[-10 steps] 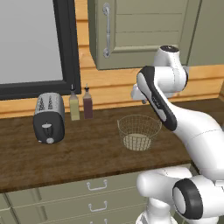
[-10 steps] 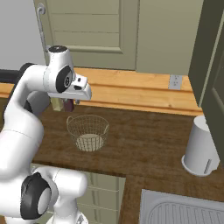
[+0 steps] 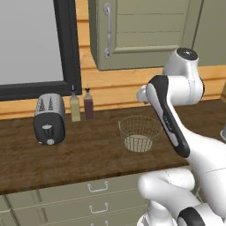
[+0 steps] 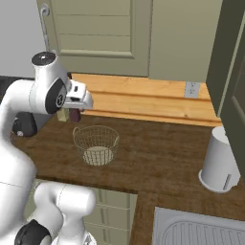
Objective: Open the cabinet, pick up the bread from the cabinet and place it in the basket. Then move the basket to the dining counter.
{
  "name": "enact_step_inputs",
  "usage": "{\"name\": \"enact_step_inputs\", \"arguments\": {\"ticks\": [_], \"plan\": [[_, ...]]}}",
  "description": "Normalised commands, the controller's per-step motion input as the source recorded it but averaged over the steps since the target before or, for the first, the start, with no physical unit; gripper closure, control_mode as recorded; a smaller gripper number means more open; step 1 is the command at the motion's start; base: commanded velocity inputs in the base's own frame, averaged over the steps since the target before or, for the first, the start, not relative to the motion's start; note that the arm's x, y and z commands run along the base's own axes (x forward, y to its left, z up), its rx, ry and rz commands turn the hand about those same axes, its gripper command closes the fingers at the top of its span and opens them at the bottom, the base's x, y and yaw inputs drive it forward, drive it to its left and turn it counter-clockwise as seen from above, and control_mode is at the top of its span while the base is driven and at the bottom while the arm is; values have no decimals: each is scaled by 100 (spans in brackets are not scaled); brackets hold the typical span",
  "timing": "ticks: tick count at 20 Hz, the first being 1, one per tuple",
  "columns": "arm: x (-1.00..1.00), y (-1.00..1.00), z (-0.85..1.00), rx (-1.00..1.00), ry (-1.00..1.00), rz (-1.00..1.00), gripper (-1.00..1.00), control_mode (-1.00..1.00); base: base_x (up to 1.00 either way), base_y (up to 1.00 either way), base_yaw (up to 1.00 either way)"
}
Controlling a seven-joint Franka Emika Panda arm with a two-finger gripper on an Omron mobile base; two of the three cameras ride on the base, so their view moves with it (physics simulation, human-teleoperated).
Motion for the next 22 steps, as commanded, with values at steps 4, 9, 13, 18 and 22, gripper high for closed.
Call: {"name": "enact_step_inputs", "arguments": {"ticks": [4, 9, 13, 18, 22], "plan": [[-74, 24, 53, 0, -55, 2, -100, -100, 0, 0, 0], [-41, 19, 50, 3, -49, 0, -100, -100, 0, 0, 0], [-6, 12, 48, 5, -41, 0, -100, -100, 0, 0, 0], [-1, 11, 54, 4, -42, 0, -100, -100, 0, 0, 0], [-3, 19, 59, 3, -42, 0, -100, -100, 0, 0, 0]]}}
